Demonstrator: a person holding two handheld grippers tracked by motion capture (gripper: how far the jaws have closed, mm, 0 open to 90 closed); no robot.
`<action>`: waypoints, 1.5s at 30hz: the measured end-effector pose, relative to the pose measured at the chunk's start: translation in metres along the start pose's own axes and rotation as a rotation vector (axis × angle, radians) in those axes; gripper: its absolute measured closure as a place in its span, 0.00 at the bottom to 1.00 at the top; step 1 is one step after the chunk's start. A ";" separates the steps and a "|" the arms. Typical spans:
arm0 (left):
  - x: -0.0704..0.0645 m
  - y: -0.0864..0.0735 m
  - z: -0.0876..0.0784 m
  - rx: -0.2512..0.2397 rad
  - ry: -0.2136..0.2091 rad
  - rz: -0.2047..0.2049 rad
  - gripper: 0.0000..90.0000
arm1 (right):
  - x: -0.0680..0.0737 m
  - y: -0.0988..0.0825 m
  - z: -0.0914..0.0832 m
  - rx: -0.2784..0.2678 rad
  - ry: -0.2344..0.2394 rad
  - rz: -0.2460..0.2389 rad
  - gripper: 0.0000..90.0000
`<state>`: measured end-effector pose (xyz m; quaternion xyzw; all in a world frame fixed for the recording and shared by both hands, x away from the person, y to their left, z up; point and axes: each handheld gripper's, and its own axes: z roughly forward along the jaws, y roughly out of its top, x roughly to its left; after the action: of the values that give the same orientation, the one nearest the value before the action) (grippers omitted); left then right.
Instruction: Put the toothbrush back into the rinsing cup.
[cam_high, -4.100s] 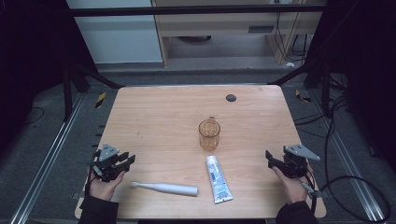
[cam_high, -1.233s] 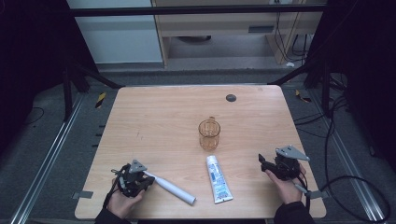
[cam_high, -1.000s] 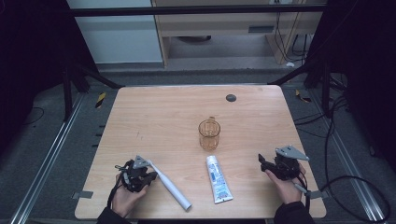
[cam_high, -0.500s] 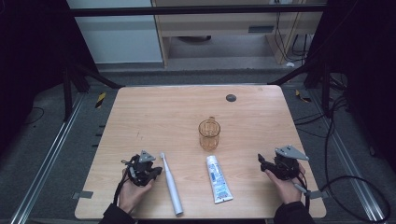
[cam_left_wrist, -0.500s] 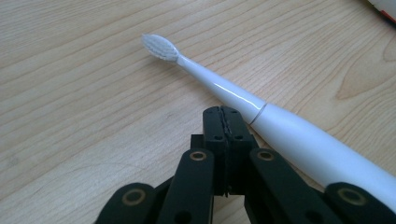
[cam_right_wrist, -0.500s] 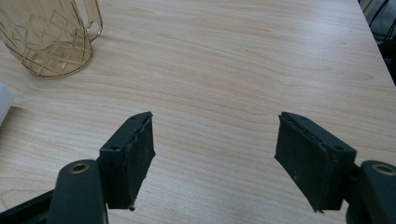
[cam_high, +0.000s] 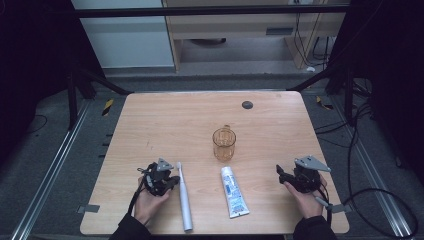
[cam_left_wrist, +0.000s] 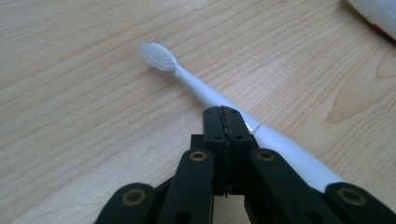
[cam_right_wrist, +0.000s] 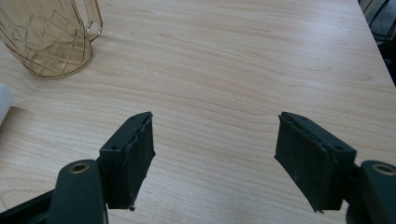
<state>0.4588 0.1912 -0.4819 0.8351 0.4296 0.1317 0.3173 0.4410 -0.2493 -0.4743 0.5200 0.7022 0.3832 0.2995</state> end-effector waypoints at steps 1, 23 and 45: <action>0.000 0.001 0.001 0.001 -0.002 0.002 0.99 | 0.000 0.000 0.000 -0.001 -0.002 -0.004 0.31; -0.017 0.016 0.013 0.002 -0.036 0.053 0.99 | 0.000 0.000 0.000 -0.001 0.001 0.002 0.31; -0.003 0.024 -0.041 -0.120 0.001 -0.009 0.87 | -0.005 0.001 -0.001 -0.005 -0.014 0.020 0.31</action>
<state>0.4519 0.1956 -0.4347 0.8126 0.4249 0.1562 0.3671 0.4425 -0.2541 -0.4731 0.5290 0.6939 0.3843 0.3017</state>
